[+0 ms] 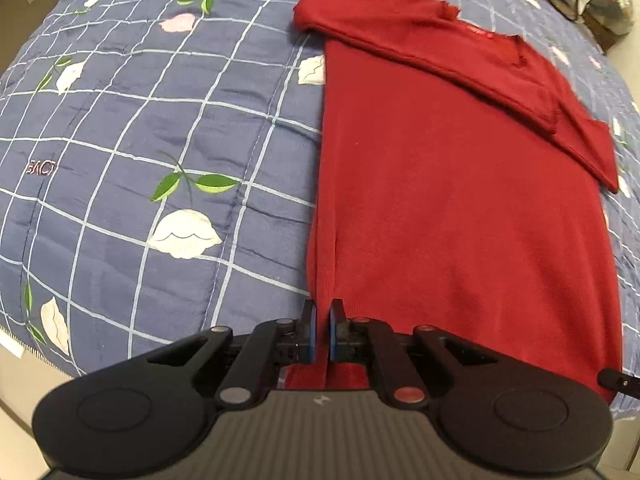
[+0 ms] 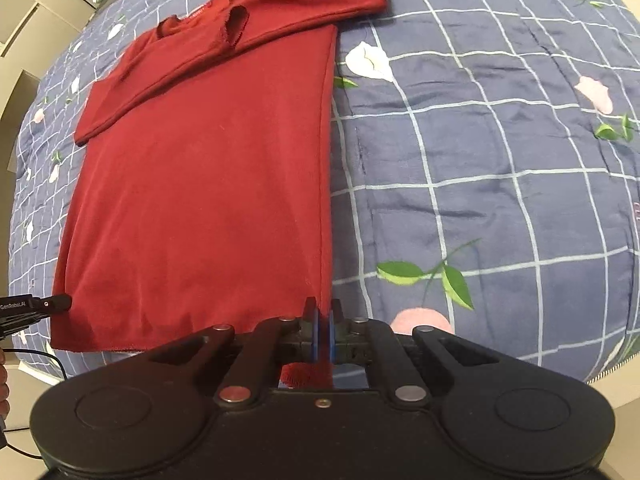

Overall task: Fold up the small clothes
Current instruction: 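Grasp the sweater hem with the right tool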

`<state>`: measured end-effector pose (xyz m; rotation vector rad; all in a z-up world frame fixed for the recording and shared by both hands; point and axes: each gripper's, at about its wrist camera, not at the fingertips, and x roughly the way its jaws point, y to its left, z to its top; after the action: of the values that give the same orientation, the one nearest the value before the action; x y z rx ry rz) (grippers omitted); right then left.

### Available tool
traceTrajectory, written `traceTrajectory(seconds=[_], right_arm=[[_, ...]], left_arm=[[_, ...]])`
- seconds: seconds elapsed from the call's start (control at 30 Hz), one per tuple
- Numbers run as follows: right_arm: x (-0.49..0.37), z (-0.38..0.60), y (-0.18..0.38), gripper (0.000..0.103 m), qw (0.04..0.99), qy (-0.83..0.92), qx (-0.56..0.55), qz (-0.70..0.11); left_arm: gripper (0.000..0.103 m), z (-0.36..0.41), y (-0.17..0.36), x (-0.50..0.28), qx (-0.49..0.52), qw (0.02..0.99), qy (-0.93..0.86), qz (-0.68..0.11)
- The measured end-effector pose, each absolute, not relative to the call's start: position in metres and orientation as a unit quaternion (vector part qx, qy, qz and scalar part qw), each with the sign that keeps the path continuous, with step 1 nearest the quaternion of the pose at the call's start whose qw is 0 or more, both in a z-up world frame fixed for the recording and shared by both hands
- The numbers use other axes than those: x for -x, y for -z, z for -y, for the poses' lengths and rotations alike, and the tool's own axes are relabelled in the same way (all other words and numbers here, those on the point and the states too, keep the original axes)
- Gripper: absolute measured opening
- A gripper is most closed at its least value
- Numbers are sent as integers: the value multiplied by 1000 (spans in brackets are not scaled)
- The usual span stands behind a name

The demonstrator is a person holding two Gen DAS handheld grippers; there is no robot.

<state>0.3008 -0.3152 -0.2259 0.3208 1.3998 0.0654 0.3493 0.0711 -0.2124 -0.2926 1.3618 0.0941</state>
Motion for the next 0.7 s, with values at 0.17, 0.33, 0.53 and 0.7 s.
traceTrajectory(seconds=[0.17,0.33,0.53,0.7], right_arm=[[-299,314,229,4,764,-28,-141,-629],[-294,308,228,19,782,-32,-133,-608],[-283,283,220,51,804,-59,-67,-588],[-265,239,227,62,803,-148,75,-572]], left_arm=[[3,-72,216,-339,105,765,-42,-634],[6,-84,215,-333,130,775,-43,-617],[58,-78,207,-329,99,782,-51,-613],[91,-64,198,-317,65,800,-57,-593]])
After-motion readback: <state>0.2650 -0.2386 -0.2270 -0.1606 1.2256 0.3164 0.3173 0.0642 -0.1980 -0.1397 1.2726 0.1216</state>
